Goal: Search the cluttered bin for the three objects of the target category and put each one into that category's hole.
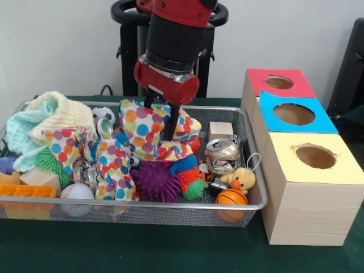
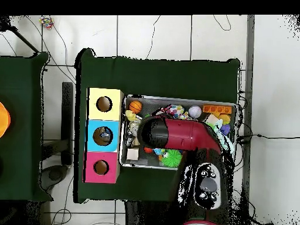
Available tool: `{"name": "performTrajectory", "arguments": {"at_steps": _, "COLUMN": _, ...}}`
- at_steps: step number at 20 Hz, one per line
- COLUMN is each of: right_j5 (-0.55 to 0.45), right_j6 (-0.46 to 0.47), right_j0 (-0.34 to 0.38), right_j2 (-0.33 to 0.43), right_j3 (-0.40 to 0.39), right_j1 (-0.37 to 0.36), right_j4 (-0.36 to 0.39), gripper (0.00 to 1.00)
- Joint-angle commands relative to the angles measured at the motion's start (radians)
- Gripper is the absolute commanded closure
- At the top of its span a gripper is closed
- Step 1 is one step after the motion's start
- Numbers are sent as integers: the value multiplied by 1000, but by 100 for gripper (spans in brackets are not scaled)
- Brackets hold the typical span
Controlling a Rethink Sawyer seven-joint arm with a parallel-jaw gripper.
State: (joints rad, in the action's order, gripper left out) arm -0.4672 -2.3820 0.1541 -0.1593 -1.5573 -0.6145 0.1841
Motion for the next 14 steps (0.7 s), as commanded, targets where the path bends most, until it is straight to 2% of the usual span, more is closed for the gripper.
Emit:
{"name": "performTrajectory", "arguments": {"at_steps": 1, "right_j5": 156, "right_j6": -25, "right_j0": -29, "right_j2": -148, "right_j3": 195, "right_j1": 132, "right_j4": 196, "gripper": 0}}
{"name": "performTrajectory", "arguments": {"at_steps": 2, "right_j5": 167, "right_j6": -32, "right_j0": -49, "right_j2": -184, "right_j3": 231, "right_j1": 144, "right_j4": 225, "gripper": 0}}
{"name": "performTrajectory", "arguments": {"at_steps": 3, "right_j5": 161, "right_j6": -25, "right_j0": -41, "right_j2": -174, "right_j3": 237, "right_j1": 144, "right_j4": 224, "gripper": 0}}
{"name": "performTrajectory", "arguments": {"at_steps": 4, "right_j5": 118, "right_j6": 8, "right_j0": 4, "right_j2": -112, "right_j3": 208, "right_j1": 116, "right_j4": 191, "gripper": 0}}
{"name": "performTrajectory", "arguments": {"at_steps": 5, "right_j5": 109, "right_j6": 15, "right_j0": 14, "right_j2": -99, "right_j3": 207, "right_j1": 115, "right_j4": 187, "gripper": 0}}
{"name": "performTrajectory", "arguments": {"at_steps": 9, "right_j5": 186, "right_j6": 15, "right_j0": -19, "right_j2": -144, "right_j3": 241, "right_j1": 115, "right_j4": 260, "gripper": 0}}
{"name": "performTrajectory", "arguments": {"at_steps": 10, "right_j5": 241, "right_j6": -2, "right_j0": -46, "right_j2": -187, "right_j3": 257, "right_j1": 125, "right_j4": 296, "gripper": 0}}
{"name": "performTrajectory", "arguments": {"at_steps": 13, "right_j5": 304, "right_j6": -9, "right_j0": -56, "right_j2": -220, "right_j3": 285, "right_j1": 139, "right_j4": 333, "gripper": 0}}
{"name": "performTrajectory", "arguments": {"at_steps": 14, "right_j5": 308, "right_j6": 4, "right_j0": -40, "right_j2": -204, "right_j3": 287, "right_j1": 139, "right_j4": 335, "gripper": 0}}
